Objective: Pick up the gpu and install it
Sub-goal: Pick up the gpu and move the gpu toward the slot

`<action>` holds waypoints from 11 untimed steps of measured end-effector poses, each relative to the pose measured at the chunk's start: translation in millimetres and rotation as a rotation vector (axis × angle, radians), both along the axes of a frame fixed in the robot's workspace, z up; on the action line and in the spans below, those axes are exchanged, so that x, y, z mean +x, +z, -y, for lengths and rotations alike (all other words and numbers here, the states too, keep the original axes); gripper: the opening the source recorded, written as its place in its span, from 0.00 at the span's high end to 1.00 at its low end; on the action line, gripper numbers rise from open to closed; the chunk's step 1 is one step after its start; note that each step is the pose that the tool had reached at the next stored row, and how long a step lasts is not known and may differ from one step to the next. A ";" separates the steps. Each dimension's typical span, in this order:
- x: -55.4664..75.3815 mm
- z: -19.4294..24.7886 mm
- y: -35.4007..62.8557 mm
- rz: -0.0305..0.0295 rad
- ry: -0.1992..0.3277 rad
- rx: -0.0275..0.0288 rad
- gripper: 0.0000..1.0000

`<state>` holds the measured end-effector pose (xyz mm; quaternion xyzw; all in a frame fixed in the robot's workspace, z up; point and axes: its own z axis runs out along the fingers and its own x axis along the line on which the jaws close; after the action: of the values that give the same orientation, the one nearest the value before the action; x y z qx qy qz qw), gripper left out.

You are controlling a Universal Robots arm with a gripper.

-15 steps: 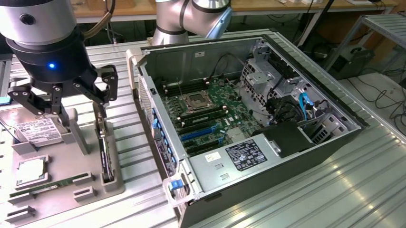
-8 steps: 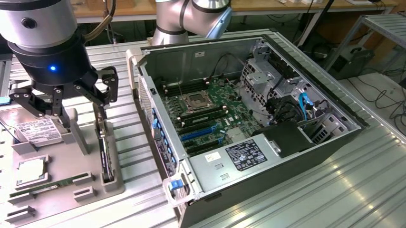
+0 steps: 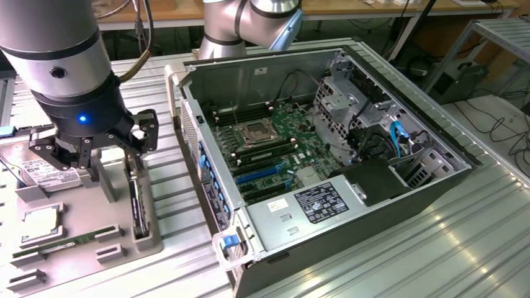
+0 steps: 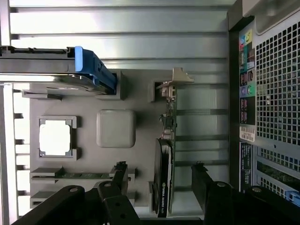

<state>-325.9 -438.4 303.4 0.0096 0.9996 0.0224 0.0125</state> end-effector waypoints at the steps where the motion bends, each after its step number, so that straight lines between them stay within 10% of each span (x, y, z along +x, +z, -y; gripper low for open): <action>1: 0.0 0.1 -3.1 -0.0001 0.000 0.0000 0.34; 5: 0.0 6.1 -31.4 -0.0016 0.000 0.0004 0.34; 11: 0.0 8.3 -44.4 -0.0016 0.000 0.0064 0.34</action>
<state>-325.9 -446.7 259.0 0.0097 0.9996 0.0256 0.0116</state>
